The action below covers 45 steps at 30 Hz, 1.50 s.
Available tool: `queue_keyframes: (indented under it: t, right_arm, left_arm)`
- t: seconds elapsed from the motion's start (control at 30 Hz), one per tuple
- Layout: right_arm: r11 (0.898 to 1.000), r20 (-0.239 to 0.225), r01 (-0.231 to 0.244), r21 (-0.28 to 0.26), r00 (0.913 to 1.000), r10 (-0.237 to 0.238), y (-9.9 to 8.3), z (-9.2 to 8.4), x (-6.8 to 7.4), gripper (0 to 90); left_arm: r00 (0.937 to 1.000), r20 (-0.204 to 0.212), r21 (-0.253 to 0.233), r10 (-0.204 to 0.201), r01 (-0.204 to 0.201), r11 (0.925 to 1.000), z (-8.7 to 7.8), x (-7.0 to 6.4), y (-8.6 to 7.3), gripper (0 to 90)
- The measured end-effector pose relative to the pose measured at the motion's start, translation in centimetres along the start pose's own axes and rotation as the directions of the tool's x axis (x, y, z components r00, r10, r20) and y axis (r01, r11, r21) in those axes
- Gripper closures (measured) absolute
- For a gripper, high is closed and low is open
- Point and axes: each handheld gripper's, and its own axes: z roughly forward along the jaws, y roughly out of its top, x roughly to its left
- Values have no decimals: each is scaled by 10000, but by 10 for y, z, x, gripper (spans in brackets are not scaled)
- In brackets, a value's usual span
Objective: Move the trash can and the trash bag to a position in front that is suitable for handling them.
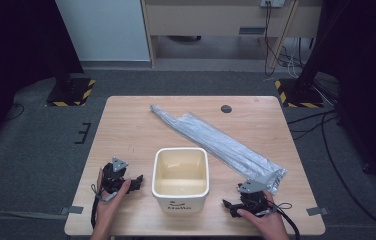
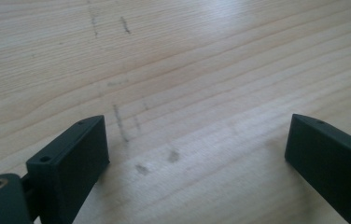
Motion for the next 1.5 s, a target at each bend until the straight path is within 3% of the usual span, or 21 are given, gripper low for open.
queue_keyframes:
  t: [0.1, 0.2, 0.27, 0.33, 0.47, 0.57, 0.83, 0.93, 1.07, 1.13, 1.2, 1.23, 1.33, 1.43, 1.5]
  right_arm:
    - [9994, -122, 110, -315, 9999, -114, 3, -5, 4, 130]
    - [9954, -181, 463, -840, 9987, -480, 9, -13, 12, 112]
    - [9924, -408, 623, -1057, 9969, -669, 13, -17, 19, 119]
    - [9883, -756, 836, -1277, 9927, -937, 15, -19, 28, 134]
    - [9807, -1232, 1254, -1502, 9818, -1444, 18, -21, 44, 158]
    - [9763, -1514, 1320, -1716, 9757, -1585, 24, -21, 52, 162]
    - [9677, -1930, 1548, -1990, 9619, -1936, 36, -11, 71, 181]
    - [9682, -1965, 1531, -1977, 9615, -1922, 39, -7, 77, 204]
    - [9665, -1750, 1606, -2003, 9647, -1966, 43, -3, 81, 235]
    - [9652, -1638, 1625, -2048, 9665, -1974, 44, -1, 82, 262]
    - [9658, -1466, 1582, -2053, 9708, -1901, 44, -1, 81, 300]
    - [9680, -1479, 1496, -2014, 9723, -1810, 45, 0, 80, 306]
    - [9673, -1411, 1415, -2106, 9747, -1733, 47, 0, 78, 396]
    - [9699, -1309, 1415, -1982, 9768, -1693, 52, 1, 76, 406]
    - [9700, -1297, 1419, -1975, 9770, -1693, 55, 2, 73, 428]
  left_arm:
    - [9992, -38, -326, 386, -387, 9987, -16, -9, -4, 54]
    - [9990, 289, -744, 349, -327, 9967, -33, -21, -10, 54]
    - [9971, 484, -915, 592, -546, 9943, -45, -35, -15, 49]
    - [9913, 713, -1164, 1104, -1017, 9880, -57, -51, -21, 43]
    - [9803, 1286, -1209, 1500, -1346, 9835, -70, -72, -31, 45]
    - [9643, 1490, -1397, 2188, -1985, 9701, -73, -86, -33, 46]
    - [9410, 2321, -1785, 2461, -2075, 9618, -72, -99, -29, 45]
    - [9316, 2388, -1723, 2740, -2370, 9561, -70, -106, -26, 64]
    - [9178, 2483, -1785, 3099, -2711, 9459, -68, -115, -24, 171]
    - [9175, 2278, -1692, 3259, -2923, 9412, -66, -118, -22, 196]
    - [9249, 1972, -1688, 3250, -2946, 9406, -62, -117, -20, 233]
    - [9262, 2028, -1668, 3178, -2872, 9433, -60, -116, -19, 257]
    - [9270, 1796, -1641, 3293, -3018, 9391, -56, -111, -16, 293]
    - [9305, 1705, -1708, 3241, -2960, 9398, -55, -109, -14, 321]
    - [9387, 1507, -1944, 3100, -2793, 9403, -58, -109, -14, 354]
